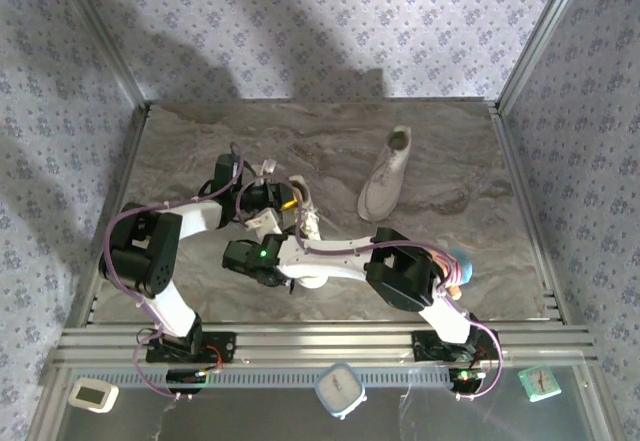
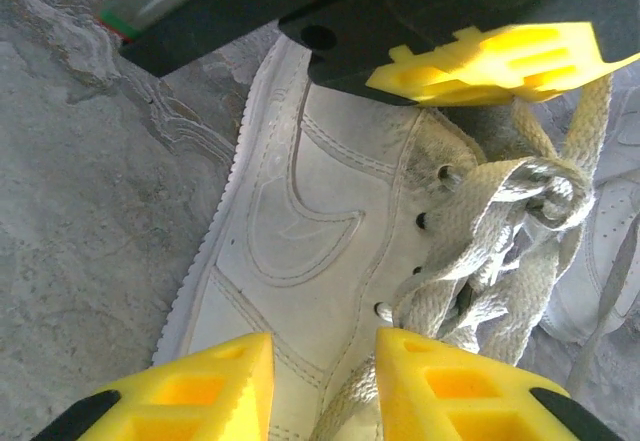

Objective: Tie the shoes

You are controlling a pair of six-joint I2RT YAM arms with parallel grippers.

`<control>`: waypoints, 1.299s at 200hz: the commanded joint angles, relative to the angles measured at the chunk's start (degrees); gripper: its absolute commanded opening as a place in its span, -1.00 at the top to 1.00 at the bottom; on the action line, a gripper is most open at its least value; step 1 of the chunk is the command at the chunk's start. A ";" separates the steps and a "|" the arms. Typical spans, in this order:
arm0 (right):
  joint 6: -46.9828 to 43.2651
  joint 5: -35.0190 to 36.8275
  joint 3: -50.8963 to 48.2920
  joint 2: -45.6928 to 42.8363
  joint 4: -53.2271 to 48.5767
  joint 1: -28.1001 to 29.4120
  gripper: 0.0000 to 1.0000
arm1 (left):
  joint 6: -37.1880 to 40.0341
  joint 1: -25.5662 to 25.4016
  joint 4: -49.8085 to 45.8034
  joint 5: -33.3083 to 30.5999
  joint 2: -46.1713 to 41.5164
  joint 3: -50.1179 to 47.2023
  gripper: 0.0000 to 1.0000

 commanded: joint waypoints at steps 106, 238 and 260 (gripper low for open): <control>3.13 5.03 -0.09 -2.40 -3.15 1.16 0.36 | 0.10 0.33 0.27 0.52 0.76 1.08 1.00; 3.44 2.98 -0.44 -1.44 -3.69 -0.82 0.33 | 0.19 0.16 0.16 0.44 1.42 1.52 1.00; 3.10 1.64 -0.44 -0.79 -3.13 -1.40 0.34 | 0.19 0.16 0.12 0.52 1.55 1.53 1.00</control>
